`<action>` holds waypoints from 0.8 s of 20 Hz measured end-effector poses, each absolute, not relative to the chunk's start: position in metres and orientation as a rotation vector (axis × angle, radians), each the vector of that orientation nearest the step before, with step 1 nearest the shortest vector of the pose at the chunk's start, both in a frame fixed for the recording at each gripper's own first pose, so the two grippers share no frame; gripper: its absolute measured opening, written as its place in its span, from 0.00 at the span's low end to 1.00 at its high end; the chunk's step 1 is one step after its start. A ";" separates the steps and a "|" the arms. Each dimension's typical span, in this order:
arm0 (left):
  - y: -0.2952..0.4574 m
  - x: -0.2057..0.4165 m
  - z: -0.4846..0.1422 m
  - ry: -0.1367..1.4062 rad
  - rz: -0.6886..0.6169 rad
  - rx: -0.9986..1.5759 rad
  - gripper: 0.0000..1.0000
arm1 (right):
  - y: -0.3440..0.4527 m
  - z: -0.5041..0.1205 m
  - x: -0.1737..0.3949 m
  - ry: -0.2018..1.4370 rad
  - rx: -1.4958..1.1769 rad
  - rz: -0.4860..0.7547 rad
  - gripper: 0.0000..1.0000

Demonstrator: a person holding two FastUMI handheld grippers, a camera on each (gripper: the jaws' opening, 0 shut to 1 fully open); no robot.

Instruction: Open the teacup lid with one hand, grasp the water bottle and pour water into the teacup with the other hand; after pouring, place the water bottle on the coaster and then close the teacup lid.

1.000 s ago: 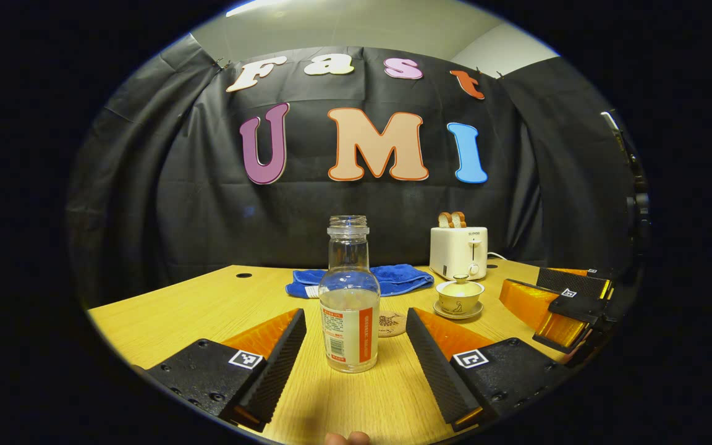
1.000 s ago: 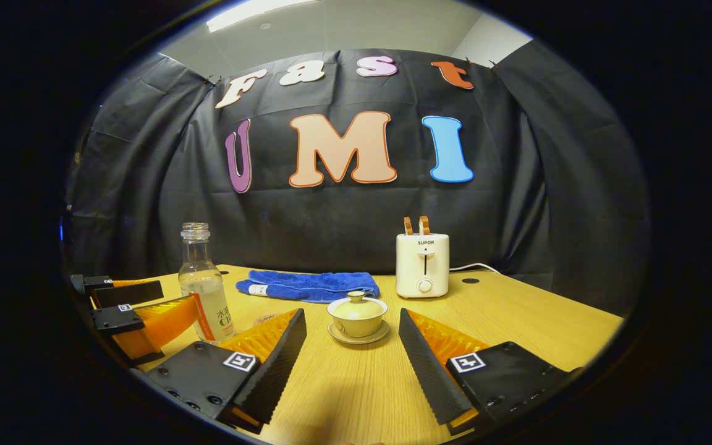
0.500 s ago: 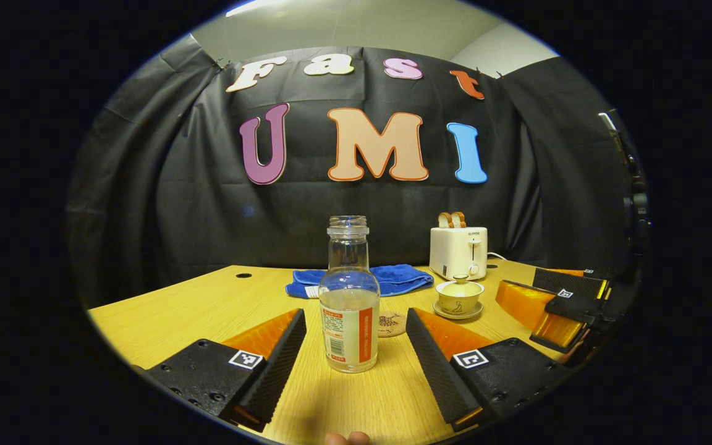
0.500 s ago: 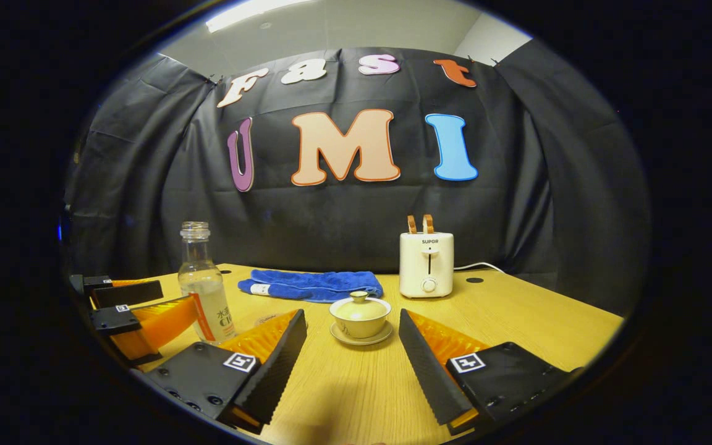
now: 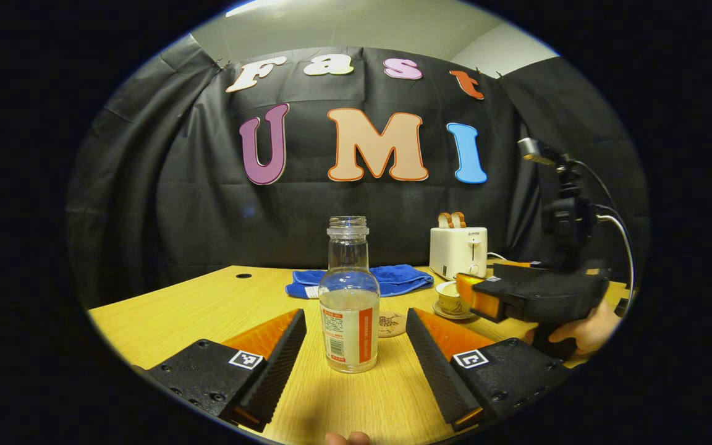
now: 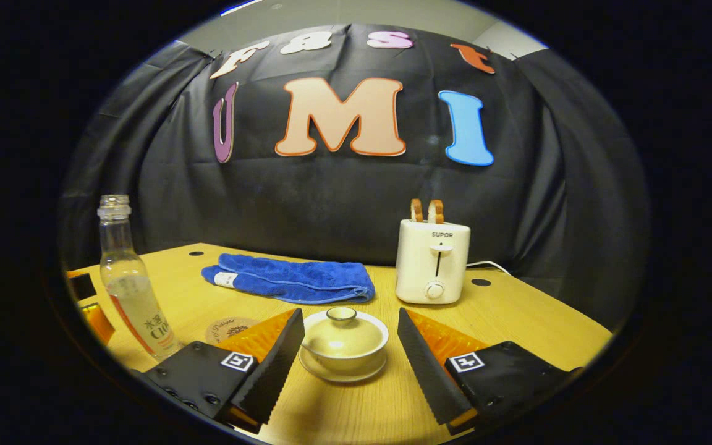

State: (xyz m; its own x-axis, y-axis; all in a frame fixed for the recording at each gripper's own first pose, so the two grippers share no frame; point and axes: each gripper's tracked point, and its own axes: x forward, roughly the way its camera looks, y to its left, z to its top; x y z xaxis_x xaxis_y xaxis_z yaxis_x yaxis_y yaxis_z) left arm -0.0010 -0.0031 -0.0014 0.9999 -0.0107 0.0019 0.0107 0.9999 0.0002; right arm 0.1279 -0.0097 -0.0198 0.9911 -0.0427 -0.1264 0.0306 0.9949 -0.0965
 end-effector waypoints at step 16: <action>-0.002 0.000 0.000 -0.001 -0.011 0.000 0.95 | -0.005 -0.023 0.187 0.140 -0.063 0.031 0.63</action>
State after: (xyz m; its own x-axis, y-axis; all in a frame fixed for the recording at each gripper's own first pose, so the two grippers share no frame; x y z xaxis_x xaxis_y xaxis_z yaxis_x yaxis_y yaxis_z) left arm -0.0005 -0.0020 -0.0004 0.9999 -0.0107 0.0008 0.0107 0.9999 0.0001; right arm 0.1870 -0.0049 -0.0234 0.9897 0.0262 -0.1408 -0.0350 0.9976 -0.0605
